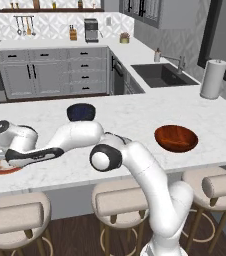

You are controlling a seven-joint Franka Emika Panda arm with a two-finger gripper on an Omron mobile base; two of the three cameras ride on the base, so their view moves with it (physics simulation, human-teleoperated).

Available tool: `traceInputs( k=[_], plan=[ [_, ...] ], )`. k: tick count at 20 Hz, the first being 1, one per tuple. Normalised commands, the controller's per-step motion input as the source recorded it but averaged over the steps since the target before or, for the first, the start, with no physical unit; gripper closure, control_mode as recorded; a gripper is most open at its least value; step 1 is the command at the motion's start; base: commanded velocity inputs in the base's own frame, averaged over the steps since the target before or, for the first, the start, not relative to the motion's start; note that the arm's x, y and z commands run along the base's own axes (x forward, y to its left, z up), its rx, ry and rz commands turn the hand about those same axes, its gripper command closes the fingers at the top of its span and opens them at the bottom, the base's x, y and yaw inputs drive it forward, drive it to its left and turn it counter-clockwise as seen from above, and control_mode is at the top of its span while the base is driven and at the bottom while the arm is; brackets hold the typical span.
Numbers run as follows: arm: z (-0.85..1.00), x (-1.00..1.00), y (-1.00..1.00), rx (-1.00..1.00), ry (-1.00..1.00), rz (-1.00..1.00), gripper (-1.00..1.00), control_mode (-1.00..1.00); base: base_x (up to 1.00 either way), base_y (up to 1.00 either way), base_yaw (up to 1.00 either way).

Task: Pick the chicken drumstick and carrot from their plates and place them in the bowl. Then put the bowl in the fridge.

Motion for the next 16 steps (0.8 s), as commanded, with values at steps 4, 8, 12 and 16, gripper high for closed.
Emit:
traceInputs(
  k=[4,8,12,16],
  plan=[
    [-0.17,0.45,0.29,0.0,0.0,0.0,-1.0,-1.0,0.0,0.0,0.0],
    [0.0,0.5,0.16,0.0,0.03,0.0,-1.0,-1.0,0.0,0.0,0.0],
    [-0.13,0.48,0.31,0.0,0.1,0.0,-1.0,-1.0,0.0,0.0,0.0],
    [-0.2,0.26,0.5,0.0,0.09,0.0,-1.0,-1.0,0.0,0.0,0.0]
  ],
)
